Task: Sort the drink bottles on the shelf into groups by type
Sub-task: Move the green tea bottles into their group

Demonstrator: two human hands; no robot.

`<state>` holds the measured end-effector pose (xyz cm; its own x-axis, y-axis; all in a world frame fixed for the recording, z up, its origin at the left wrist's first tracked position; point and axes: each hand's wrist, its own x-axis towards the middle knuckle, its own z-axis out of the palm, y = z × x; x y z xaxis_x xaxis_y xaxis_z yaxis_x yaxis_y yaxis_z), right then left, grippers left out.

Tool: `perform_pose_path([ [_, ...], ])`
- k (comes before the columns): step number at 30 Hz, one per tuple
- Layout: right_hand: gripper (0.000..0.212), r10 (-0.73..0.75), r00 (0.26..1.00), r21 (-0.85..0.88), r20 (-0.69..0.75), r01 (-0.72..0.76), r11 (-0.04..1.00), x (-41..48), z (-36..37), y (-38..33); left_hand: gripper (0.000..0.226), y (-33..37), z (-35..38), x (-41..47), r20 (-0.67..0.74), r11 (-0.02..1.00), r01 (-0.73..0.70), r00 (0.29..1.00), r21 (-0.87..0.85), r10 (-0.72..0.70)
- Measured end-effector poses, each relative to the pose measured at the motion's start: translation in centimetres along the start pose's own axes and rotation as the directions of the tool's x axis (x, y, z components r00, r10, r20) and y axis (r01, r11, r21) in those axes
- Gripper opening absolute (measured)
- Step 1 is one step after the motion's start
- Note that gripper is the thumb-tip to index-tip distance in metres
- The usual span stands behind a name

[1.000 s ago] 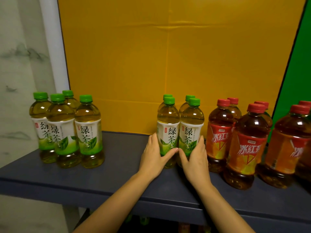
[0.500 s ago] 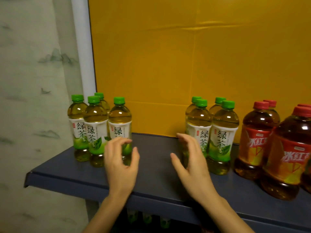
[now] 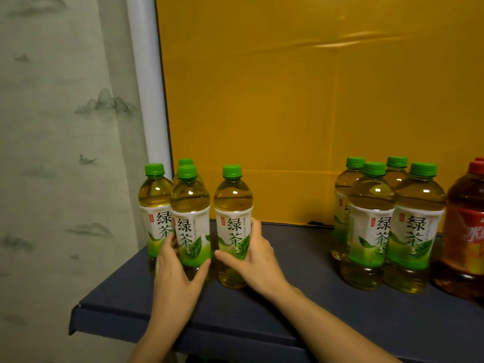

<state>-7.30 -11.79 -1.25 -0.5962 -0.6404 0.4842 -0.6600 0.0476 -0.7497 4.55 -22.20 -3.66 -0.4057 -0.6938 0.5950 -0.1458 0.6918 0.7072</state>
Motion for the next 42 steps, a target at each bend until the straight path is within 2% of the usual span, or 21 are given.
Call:
perform_pose_path([
  [5,0.074,0.015,0.993,-0.042,-0.115,-0.020,0.999,0.9,-2.5,0.8,0.078,0.2,-0.1,0.9,0.034,0.999,0.030,0.999,0.024,-0.031],
  [8,0.080,0.039,0.973,-0.039,-0.227,-0.049,0.998,1.6,-4.5,1.4,0.075,0.7,-0.2,1.1,0.080,0.995,0.039,0.996,-0.093,-0.031],
  [12,0.083,0.082,0.943,-0.046,-0.322,-0.102,0.994,2.4,-6.7,2.8,0.077,0.7,0.3,1.3,0.225,0.940,0.122,0.973,-0.319,-0.050],
  [15,0.082,0.135,0.921,-0.039,-0.364,-0.159,0.986,2.6,-7.5,4.1,0.077,0.7,0.9,1.5,0.292,0.912,0.144,0.956,-0.383,-0.028],
  [19,0.076,0.179,0.904,-0.003,-0.389,-0.196,0.981,3.0,-7.8,5.5,0.075,1.8,2.3,1.7,0.346,0.911,0.149,0.938,-0.384,-0.007],
  [25,0.084,0.220,0.861,-0.004,-0.458,-0.250,0.968,3.1,-7.5,5.9,0.067,3.6,5.3,3.1,0.450,0.923,0.145,0.893,-0.357,0.034],
  [32,0.076,0.221,0.853,-0.028,-0.472,-0.265,0.964,3.0,-7.6,6.1,0.064,4.2,9.4,5.9,0.490,0.956,0.108,0.871,-0.274,0.042],
  [37,0.076,0.208,0.851,-0.070,-0.482,-0.274,0.959,3.3,-7.6,6.1,0.061,4.3,11.8,6.4,0.451,0.975,-0.054,0.880,-0.216,0.149],
  [42,0.071,0.200,0.843,-0.091,-0.499,-0.281,0.955,3.2,-7.4,6.0,0.068,3.8,13.2,6.5,0.432,0.953,-0.071,0.880,-0.296,0.200],
])
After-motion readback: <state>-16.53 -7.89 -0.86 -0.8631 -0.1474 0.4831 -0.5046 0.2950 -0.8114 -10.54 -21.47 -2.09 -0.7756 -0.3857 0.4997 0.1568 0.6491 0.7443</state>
